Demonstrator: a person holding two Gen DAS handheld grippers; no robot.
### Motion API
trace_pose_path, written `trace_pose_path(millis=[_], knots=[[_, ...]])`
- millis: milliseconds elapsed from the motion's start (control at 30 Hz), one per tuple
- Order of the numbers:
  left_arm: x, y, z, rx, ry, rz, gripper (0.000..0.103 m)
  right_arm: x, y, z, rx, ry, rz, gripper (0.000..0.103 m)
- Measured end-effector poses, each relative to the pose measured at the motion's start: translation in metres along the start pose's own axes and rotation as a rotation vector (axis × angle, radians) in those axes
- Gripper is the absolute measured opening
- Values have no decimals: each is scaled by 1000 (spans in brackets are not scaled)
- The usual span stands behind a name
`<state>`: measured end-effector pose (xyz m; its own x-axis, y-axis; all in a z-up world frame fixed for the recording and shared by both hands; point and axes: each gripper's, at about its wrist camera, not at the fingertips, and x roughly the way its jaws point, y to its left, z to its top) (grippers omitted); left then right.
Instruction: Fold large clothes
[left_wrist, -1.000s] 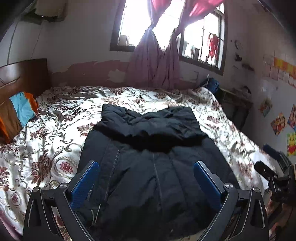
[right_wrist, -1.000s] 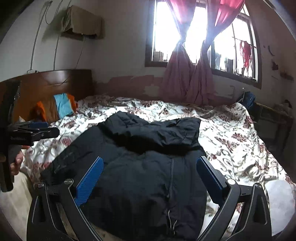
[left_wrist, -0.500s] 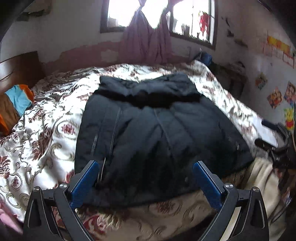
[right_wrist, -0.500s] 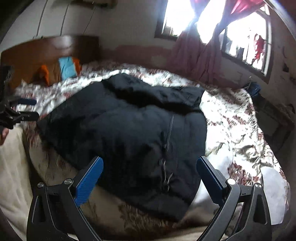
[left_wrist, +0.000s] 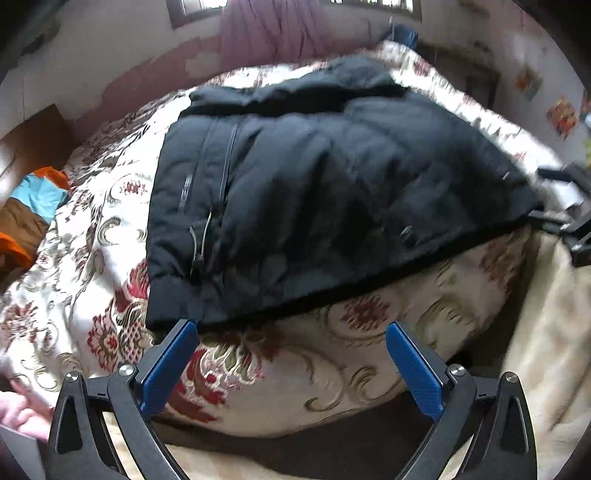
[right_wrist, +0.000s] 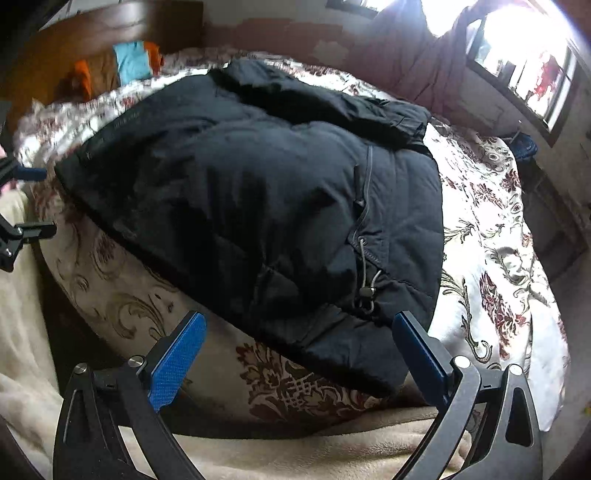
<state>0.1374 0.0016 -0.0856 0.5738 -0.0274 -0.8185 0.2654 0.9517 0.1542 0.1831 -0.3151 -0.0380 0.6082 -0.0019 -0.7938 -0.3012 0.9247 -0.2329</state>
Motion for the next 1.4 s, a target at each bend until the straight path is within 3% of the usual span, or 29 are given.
trace_pose_path(millis=[133,300,667,900,1067,1267,1367,1400], knots=[[16,-5,-1,20,70,47,103,14,18,1,-89,78,-43,99],[29,-5,-6,13,140,46,103,28,35,-1,-163,134,-101,99],[32,3,-12,-25,159,56,103,37,38,2,-161,162,-162,99],[42,-6,-12,34,189,153,103,58,41,4,-216,204,-285,99],[42,-18,-12,92,183,209,103,61,46,13,-233,123,-372,98],[30,-26,-11,87,122,202,103,38,30,23,-115,-31,-288,96],[28,-19,-6,58,83,177,103,27,20,23,-37,-91,-178,77],[28,-17,-5,50,76,171,103,27,16,25,-28,-104,-147,66]])
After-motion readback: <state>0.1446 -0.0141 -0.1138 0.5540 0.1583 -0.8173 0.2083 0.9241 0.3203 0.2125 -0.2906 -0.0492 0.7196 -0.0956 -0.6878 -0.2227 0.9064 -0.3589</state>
